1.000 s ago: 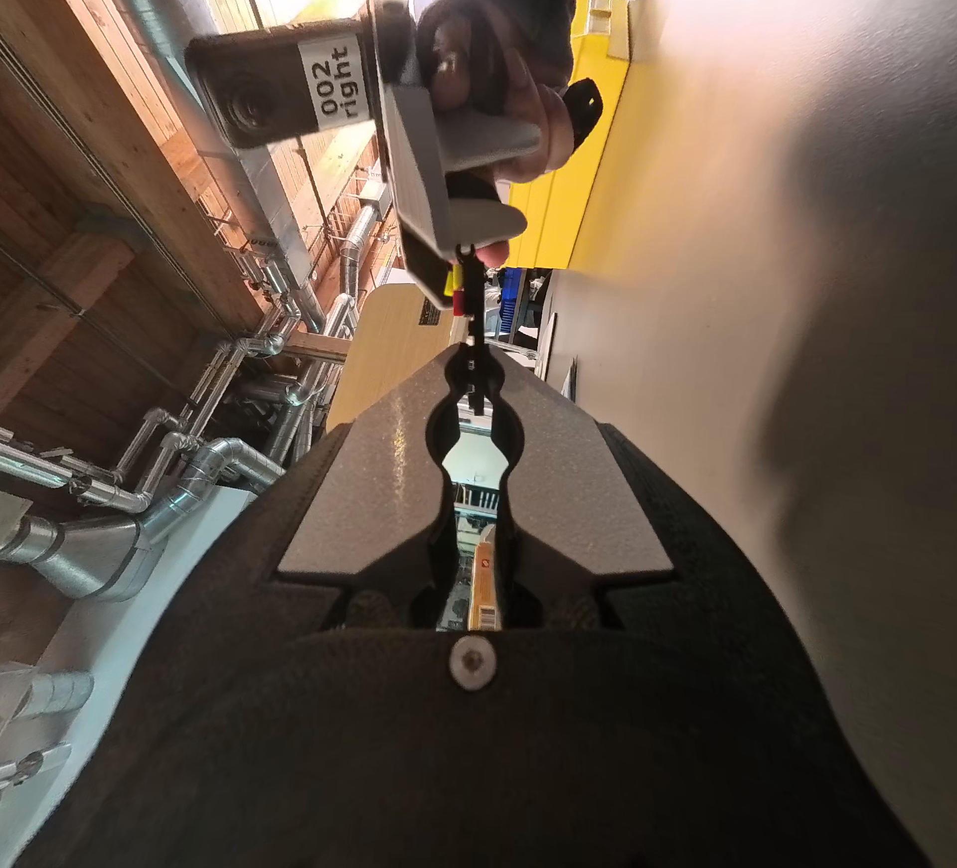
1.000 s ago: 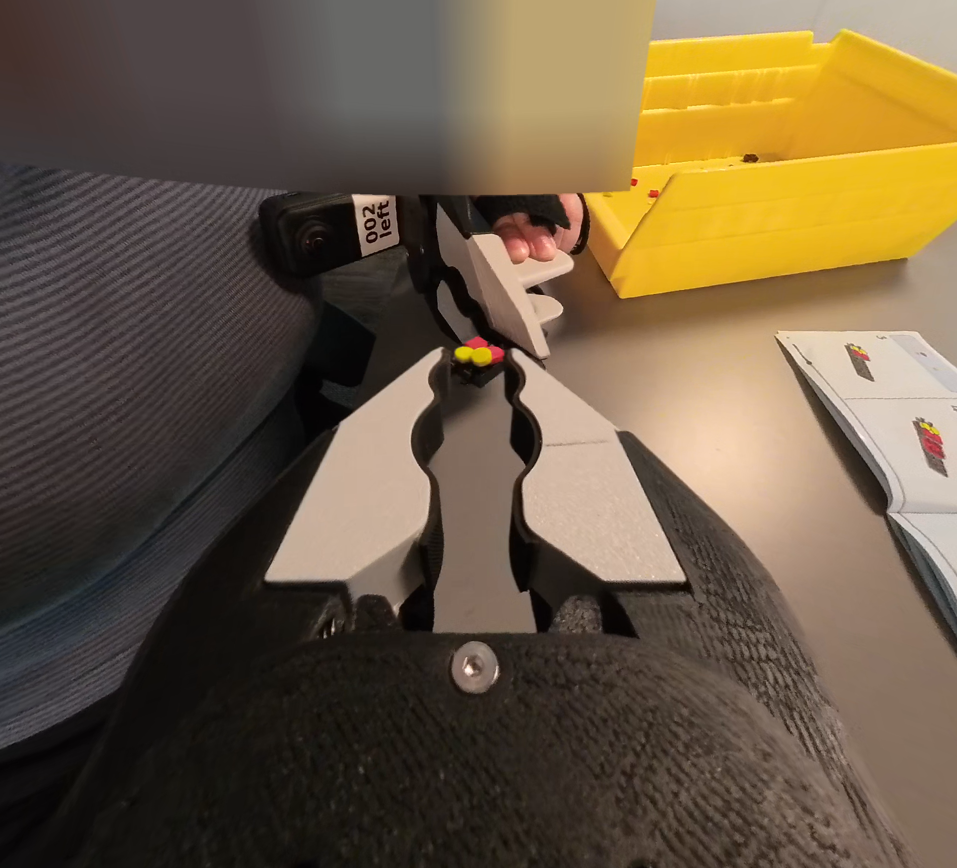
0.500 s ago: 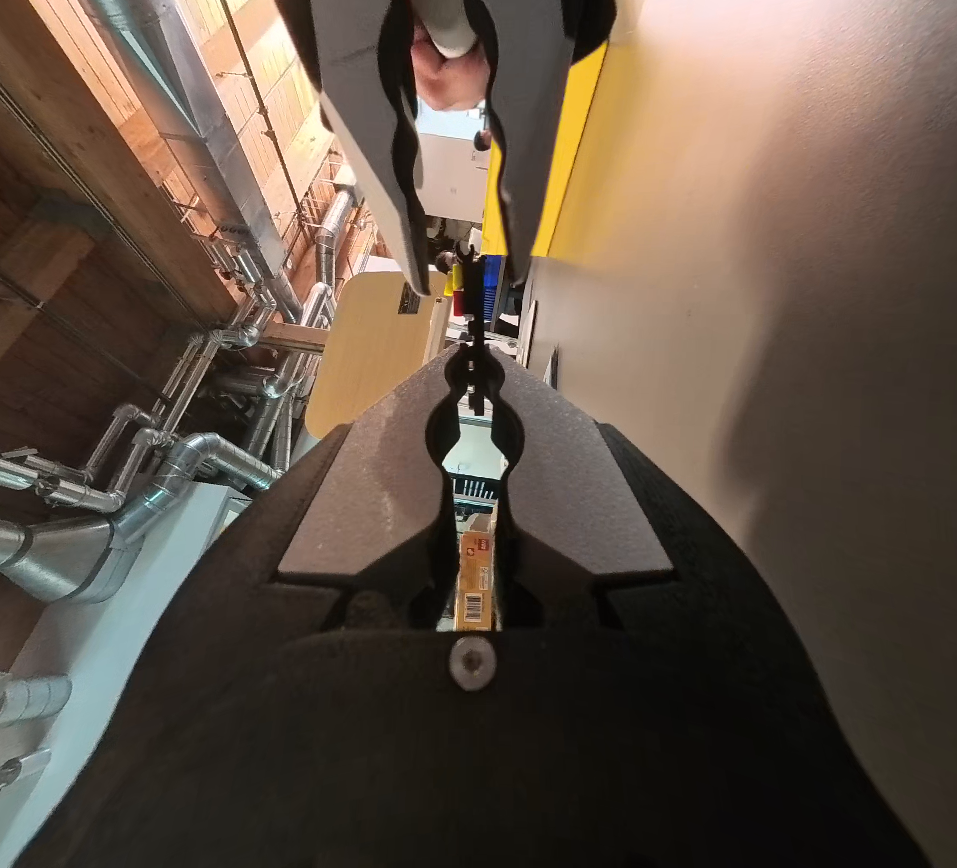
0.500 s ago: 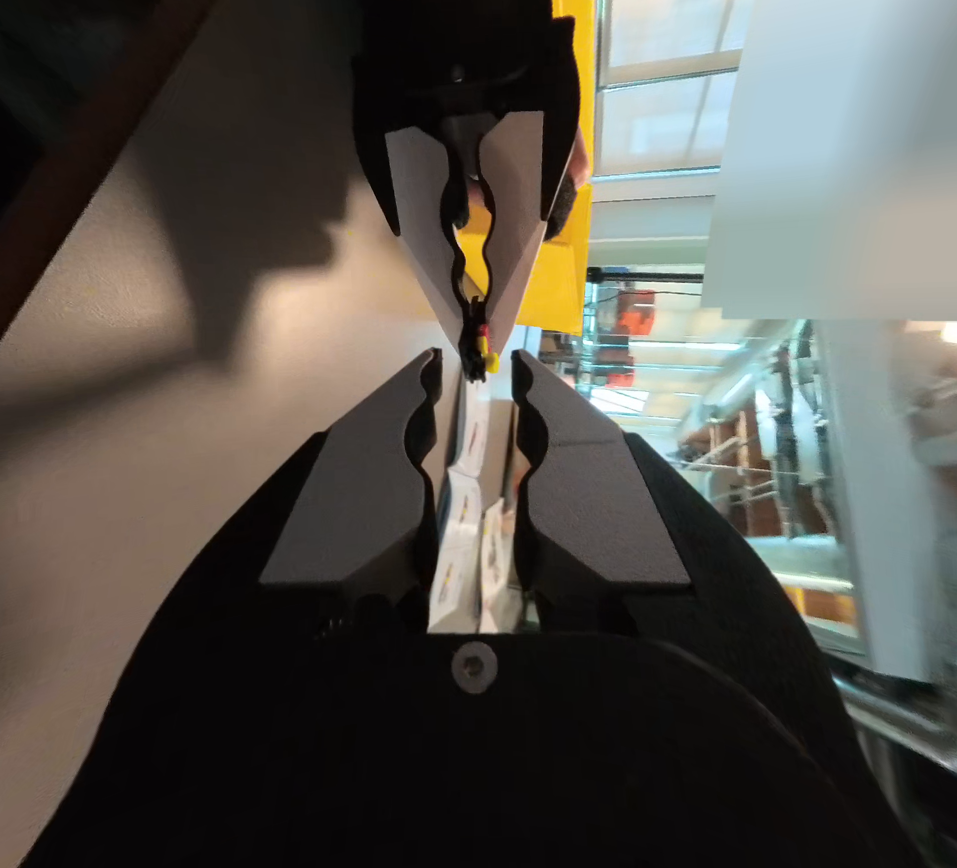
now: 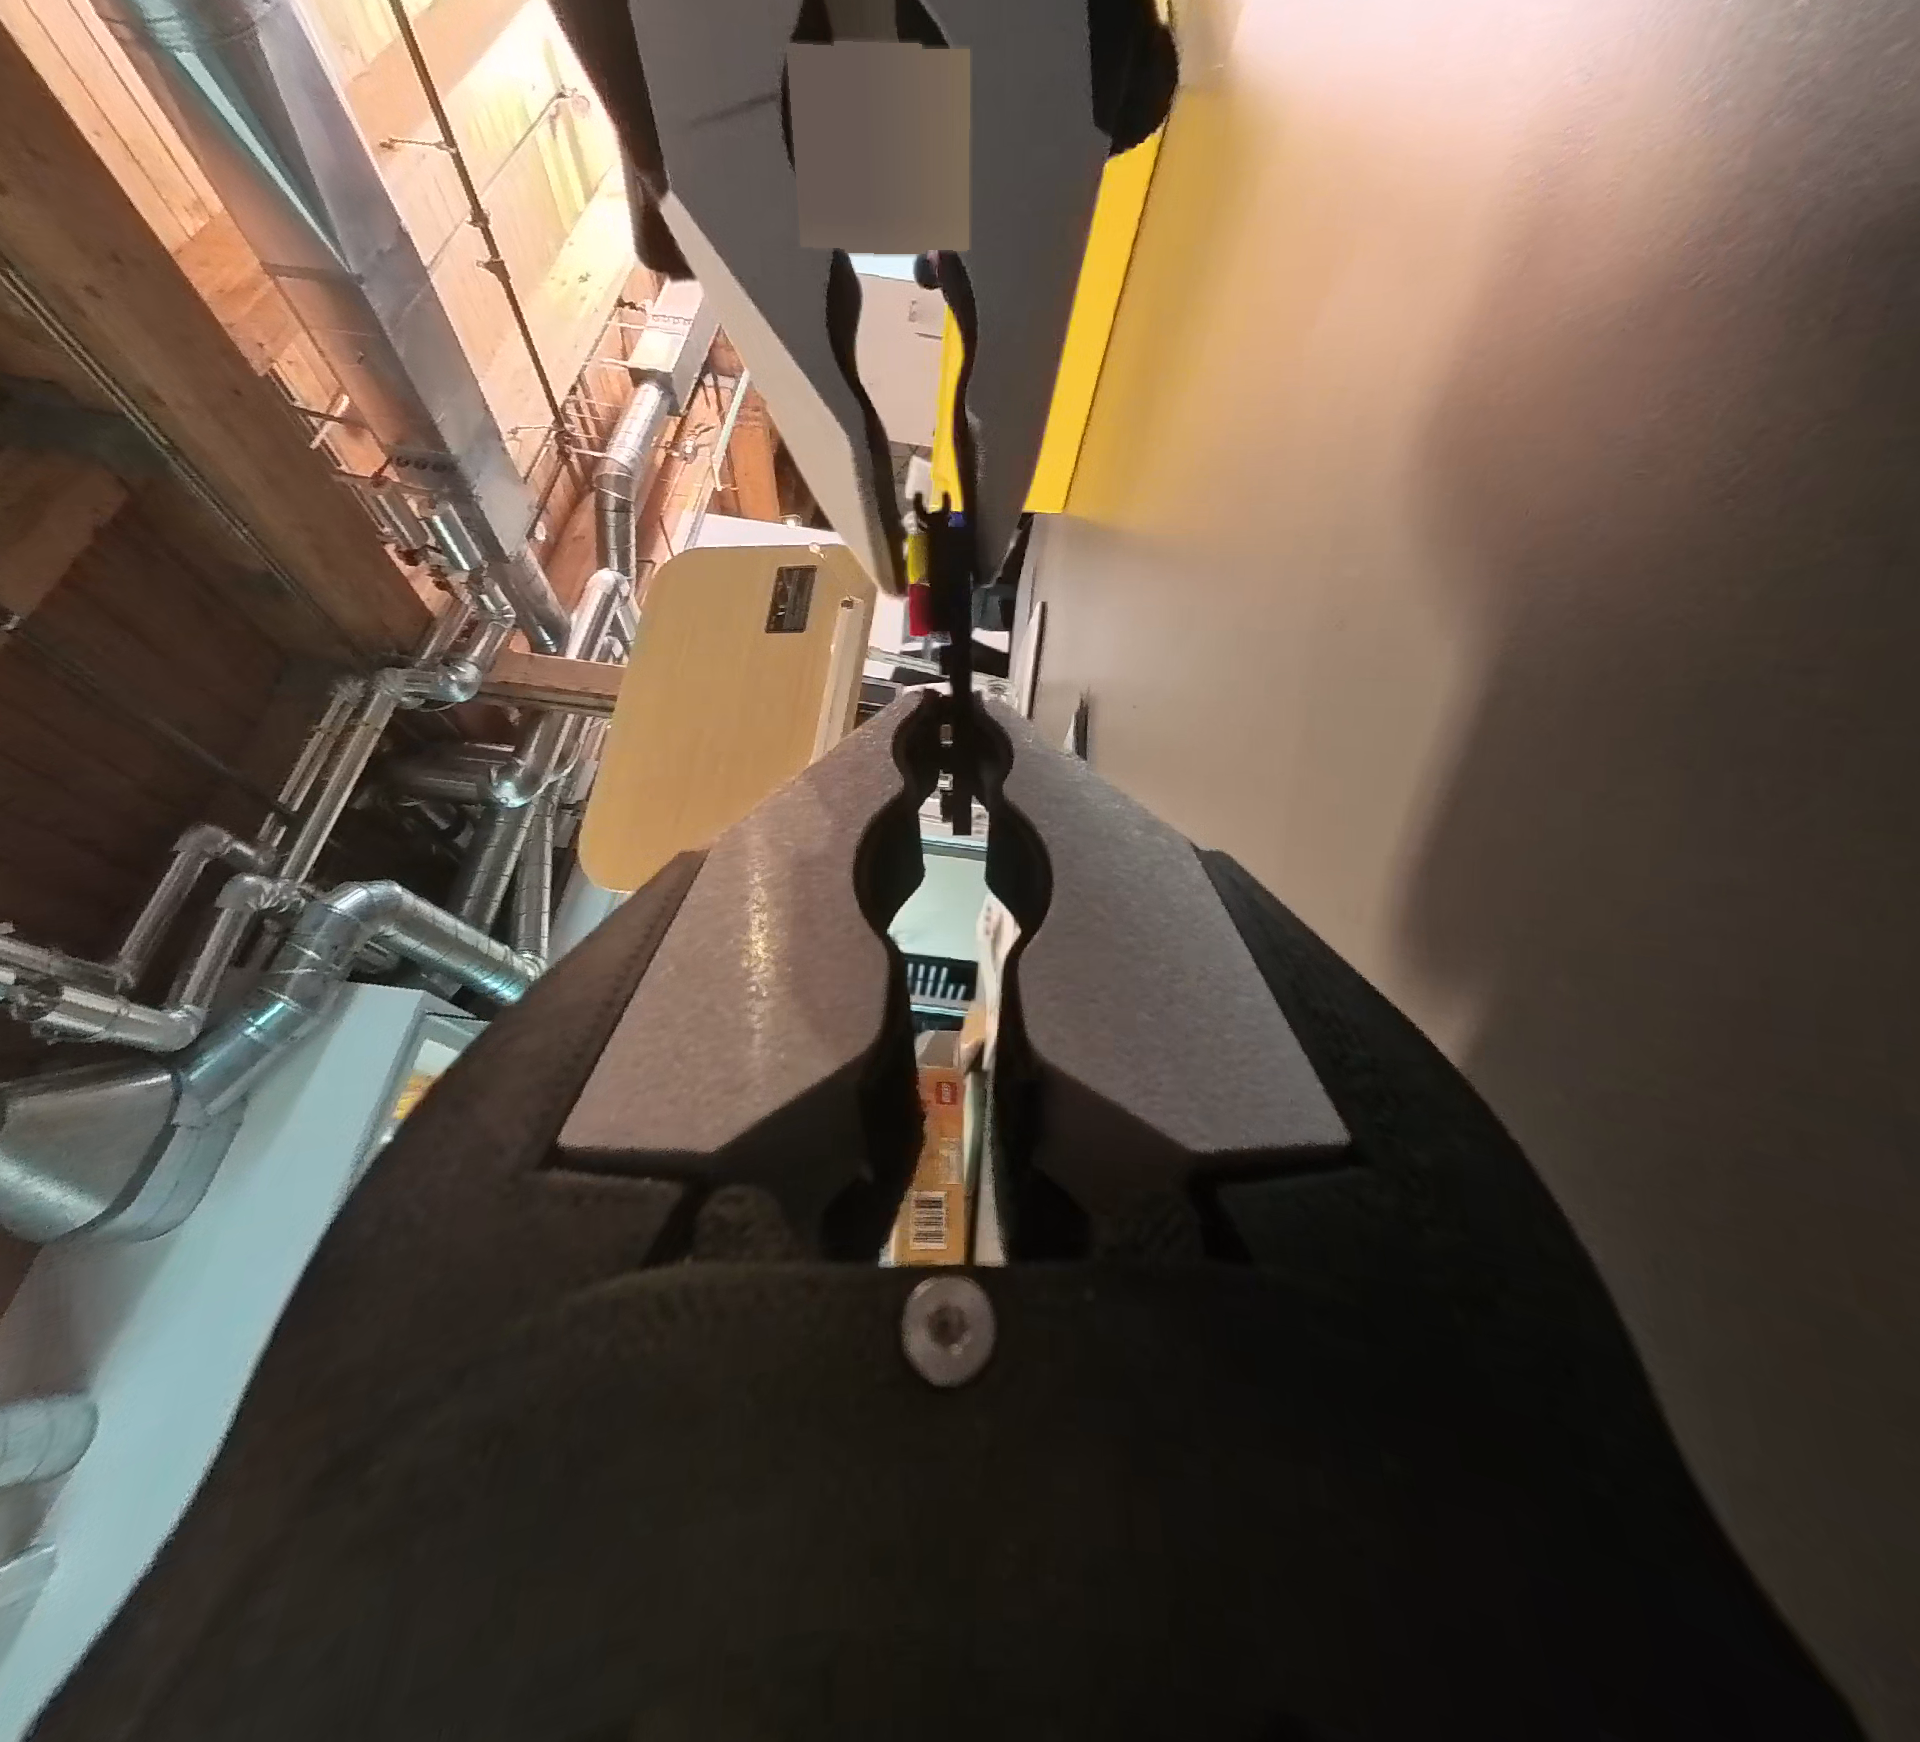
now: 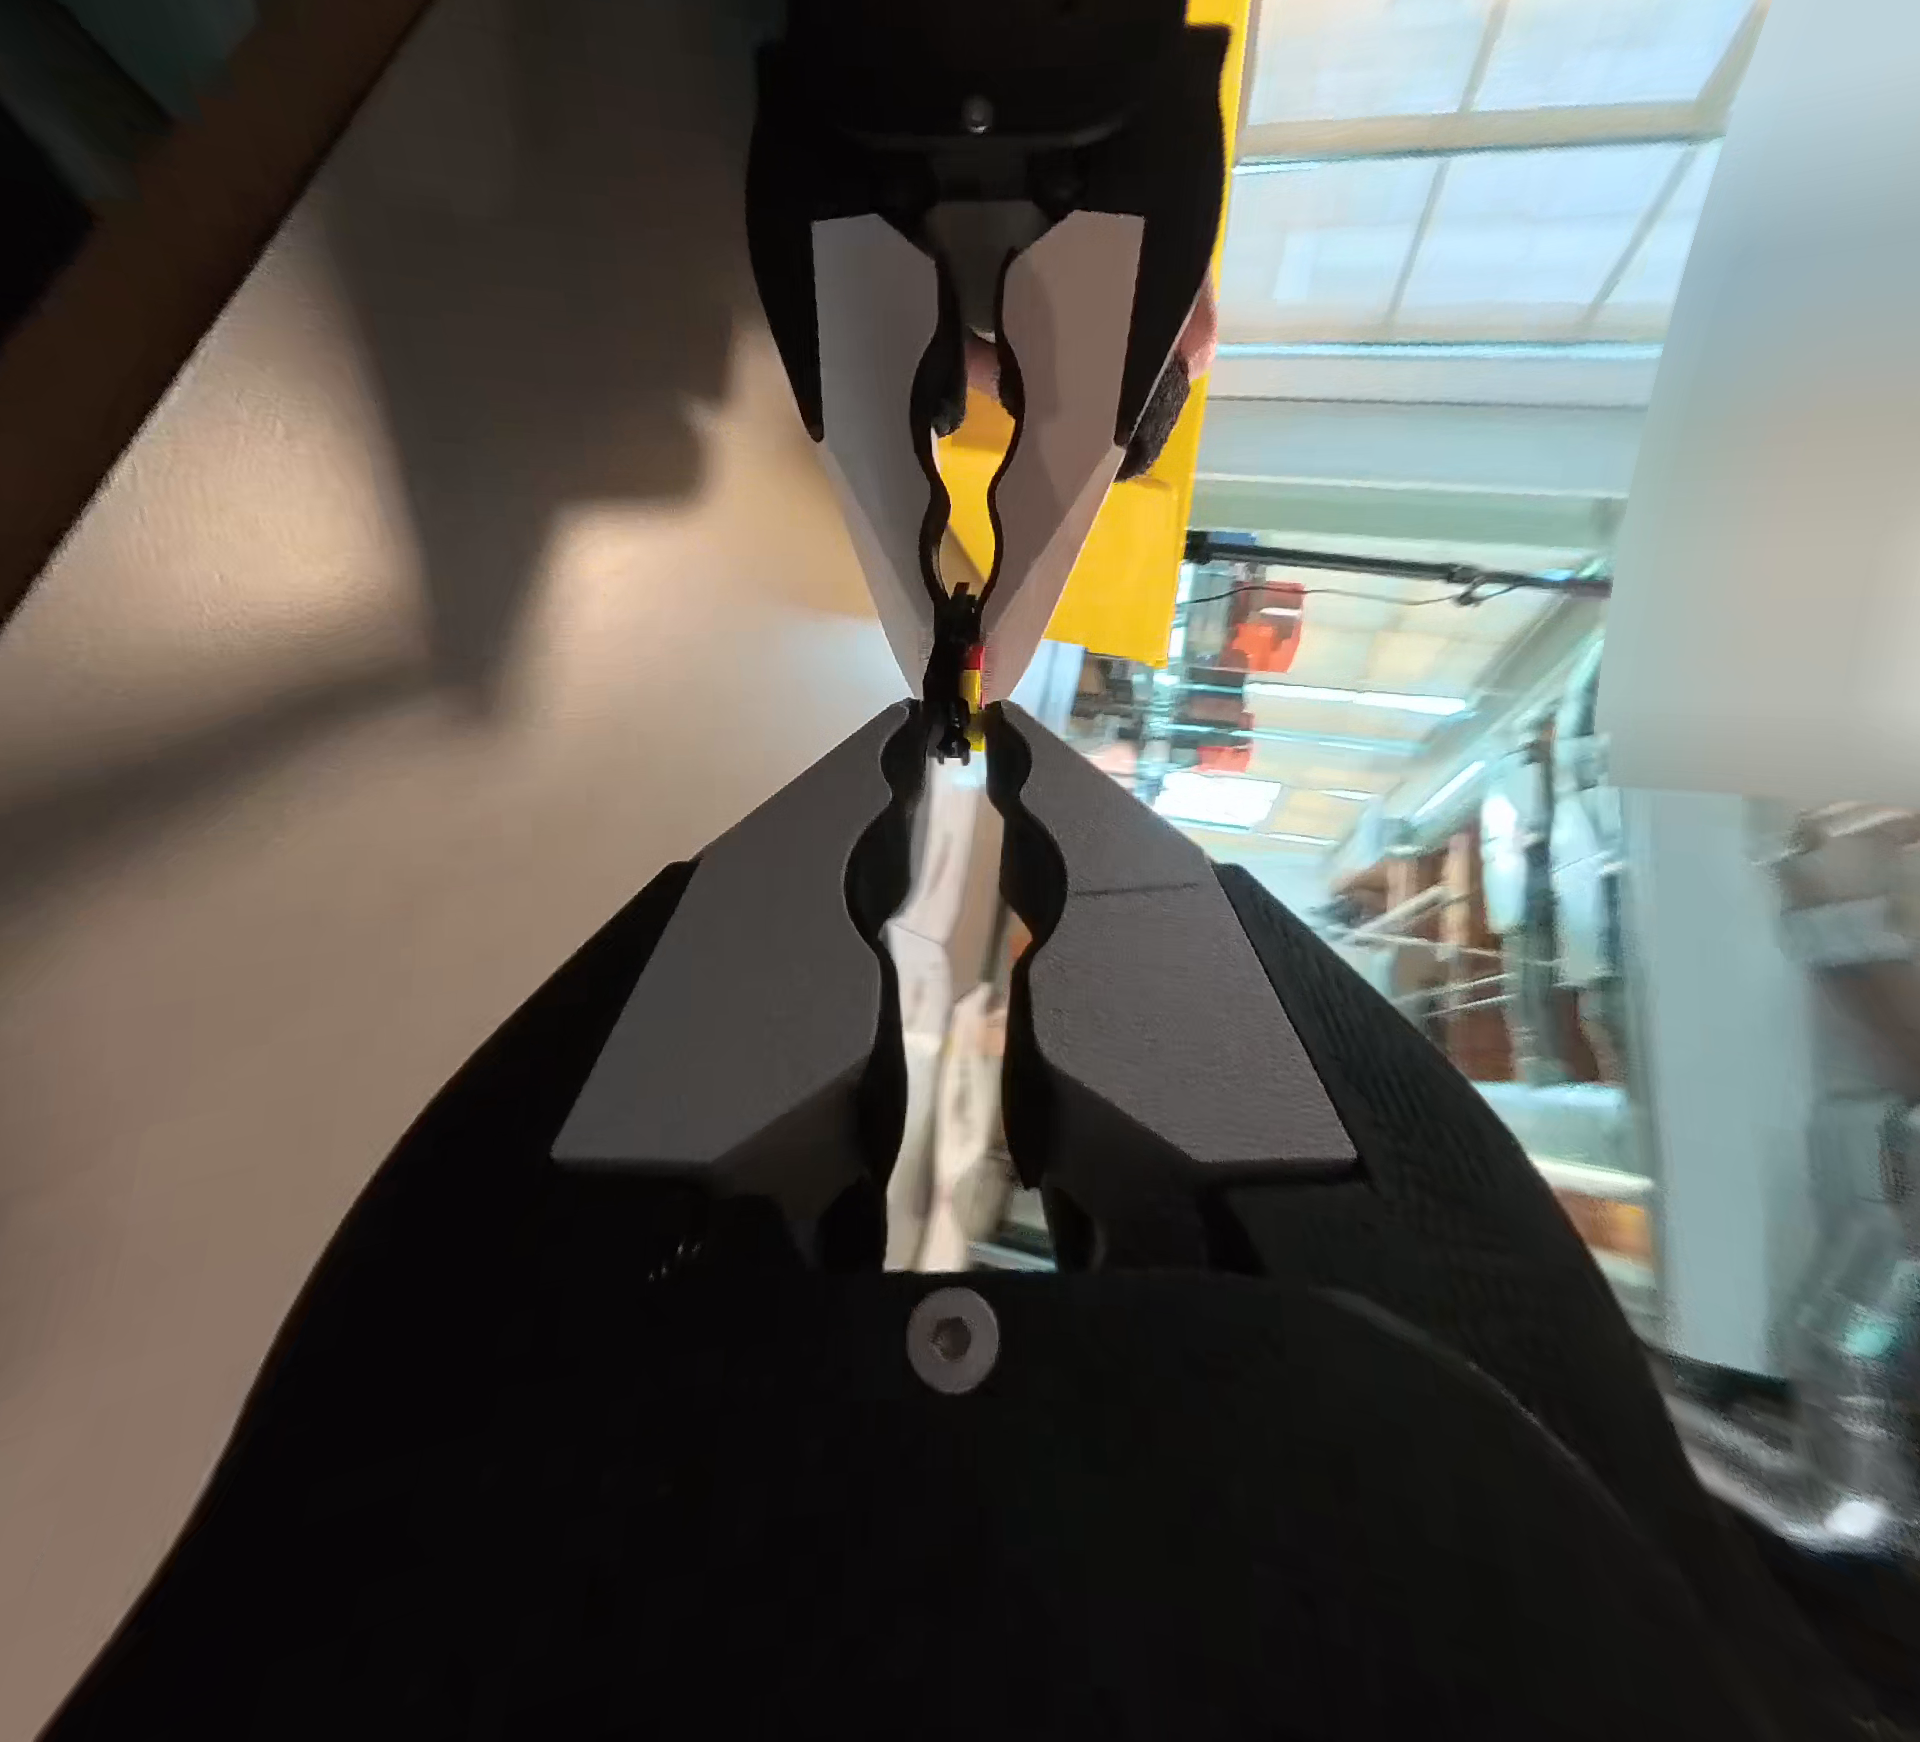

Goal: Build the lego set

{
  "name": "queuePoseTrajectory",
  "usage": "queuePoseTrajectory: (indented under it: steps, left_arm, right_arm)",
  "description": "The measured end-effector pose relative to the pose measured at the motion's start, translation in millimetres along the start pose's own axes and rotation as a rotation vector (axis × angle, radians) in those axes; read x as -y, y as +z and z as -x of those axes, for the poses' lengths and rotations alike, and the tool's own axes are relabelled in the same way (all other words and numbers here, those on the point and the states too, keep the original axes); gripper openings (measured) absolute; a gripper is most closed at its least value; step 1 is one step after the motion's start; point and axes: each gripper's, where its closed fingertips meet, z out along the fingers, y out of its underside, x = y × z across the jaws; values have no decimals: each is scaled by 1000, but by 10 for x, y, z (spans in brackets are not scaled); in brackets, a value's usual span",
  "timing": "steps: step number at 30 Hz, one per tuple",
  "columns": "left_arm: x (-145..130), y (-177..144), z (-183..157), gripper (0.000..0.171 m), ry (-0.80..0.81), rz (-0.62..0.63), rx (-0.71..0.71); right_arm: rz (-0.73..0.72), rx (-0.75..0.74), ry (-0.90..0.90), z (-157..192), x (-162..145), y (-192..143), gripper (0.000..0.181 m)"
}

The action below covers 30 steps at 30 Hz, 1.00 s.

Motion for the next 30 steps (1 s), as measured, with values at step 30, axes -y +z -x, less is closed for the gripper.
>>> queuePoseTrajectory:
  steps: [30]
  left_arm:
    - [-918,397,-178,3,35,525,-67]
  right_arm:
    - [-199,371,1355,65,-835,589,40]
